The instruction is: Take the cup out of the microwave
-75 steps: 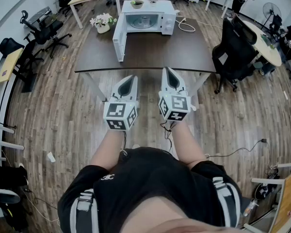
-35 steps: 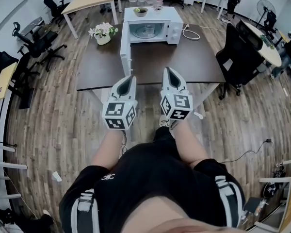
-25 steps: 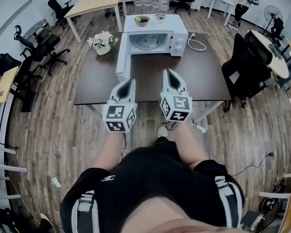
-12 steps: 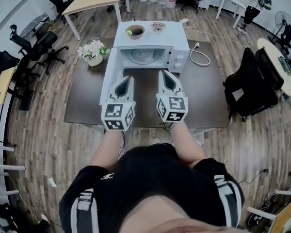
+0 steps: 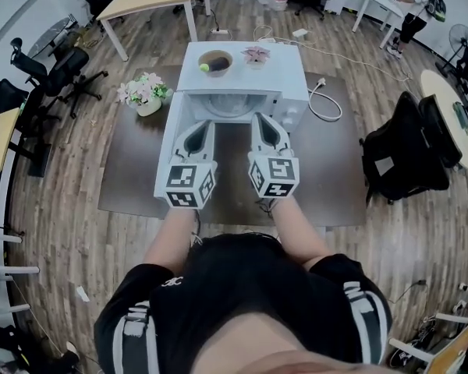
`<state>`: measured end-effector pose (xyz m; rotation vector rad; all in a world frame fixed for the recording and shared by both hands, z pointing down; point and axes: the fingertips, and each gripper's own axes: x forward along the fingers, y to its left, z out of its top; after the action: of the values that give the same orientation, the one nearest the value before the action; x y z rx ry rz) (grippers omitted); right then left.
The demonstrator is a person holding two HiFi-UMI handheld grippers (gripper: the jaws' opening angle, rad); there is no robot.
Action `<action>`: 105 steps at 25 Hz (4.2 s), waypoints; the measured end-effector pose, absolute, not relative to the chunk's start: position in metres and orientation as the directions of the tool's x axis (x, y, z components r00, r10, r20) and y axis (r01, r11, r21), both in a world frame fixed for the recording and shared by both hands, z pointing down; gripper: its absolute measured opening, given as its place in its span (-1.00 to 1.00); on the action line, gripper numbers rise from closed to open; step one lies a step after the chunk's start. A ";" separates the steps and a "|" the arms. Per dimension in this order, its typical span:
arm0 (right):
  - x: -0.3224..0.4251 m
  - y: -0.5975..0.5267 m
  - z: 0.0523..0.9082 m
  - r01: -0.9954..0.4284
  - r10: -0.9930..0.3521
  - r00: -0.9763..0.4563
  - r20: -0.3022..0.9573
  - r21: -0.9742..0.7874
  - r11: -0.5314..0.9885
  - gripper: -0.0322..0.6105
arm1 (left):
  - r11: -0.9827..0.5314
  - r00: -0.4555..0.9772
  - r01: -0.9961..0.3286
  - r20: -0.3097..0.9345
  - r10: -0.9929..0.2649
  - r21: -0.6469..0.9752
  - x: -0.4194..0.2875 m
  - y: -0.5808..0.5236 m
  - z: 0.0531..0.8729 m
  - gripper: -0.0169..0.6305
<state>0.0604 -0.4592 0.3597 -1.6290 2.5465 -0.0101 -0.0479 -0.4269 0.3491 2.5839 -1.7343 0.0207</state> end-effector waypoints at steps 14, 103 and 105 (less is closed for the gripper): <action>0.032 -0.503 0.409 -0.903 -0.910 -0.410 -0.062 -0.117 0.414 0.68 | -0.356 0.358 -0.934 0.070 -0.931 0.040 -0.072 -0.444 0.373 -0.95; 0.072 -0.467 0.396 -0.940 -0.939 -0.332 0.092 0.044 0.337 0.25 | -0.431 0.434 -0.901 0.062 -0.899 0.055 -0.052 -0.426 0.378 -0.95; 0.075 -0.466 0.396 -0.942 -0.941 -0.327 0.086 0.054 0.332 0.25 | -0.434 0.437 -0.899 0.060 -0.898 0.053 -0.049 -0.427 0.377 -0.95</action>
<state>0.0752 -0.4663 0.3957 -1.8772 2.6447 -0.0098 -0.0488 -0.4266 0.3773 2.5969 -1.6270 0.0344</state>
